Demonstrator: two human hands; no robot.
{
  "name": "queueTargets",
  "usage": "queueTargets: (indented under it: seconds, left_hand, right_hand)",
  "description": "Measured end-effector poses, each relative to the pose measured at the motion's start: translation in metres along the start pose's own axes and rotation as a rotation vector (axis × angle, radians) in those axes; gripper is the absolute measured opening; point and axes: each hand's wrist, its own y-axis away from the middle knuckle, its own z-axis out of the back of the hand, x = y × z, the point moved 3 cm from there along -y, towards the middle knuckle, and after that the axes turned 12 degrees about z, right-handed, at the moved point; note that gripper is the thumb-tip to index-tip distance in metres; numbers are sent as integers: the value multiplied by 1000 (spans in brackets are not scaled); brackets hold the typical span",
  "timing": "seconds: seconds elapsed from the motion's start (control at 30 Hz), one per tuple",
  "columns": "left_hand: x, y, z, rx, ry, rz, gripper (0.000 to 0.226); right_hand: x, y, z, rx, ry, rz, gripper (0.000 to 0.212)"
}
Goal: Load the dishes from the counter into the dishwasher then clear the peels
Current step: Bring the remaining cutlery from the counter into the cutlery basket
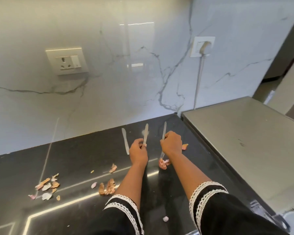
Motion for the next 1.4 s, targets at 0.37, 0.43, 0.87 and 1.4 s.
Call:
queueTargets:
  seconds: [0.37,0.43,0.87,1.4]
  left_hand:
    - [-14,67,-64,55,-20,-24,15]
    - [-10,73,-67,53,-17,-21,13]
    - [-14,145,-132,172,-65,-128,18]
    - [-11,321,-305,545,-299,-409,22]
  right_hand:
    - [-63,27,56,-42,-343,-104,19]
    - [-70,30,57,-28,-382,-108,20]
    - [-153,71,148,-159,-186,-124,18]
    - [-335,167,339,-451,-74,-381,16]
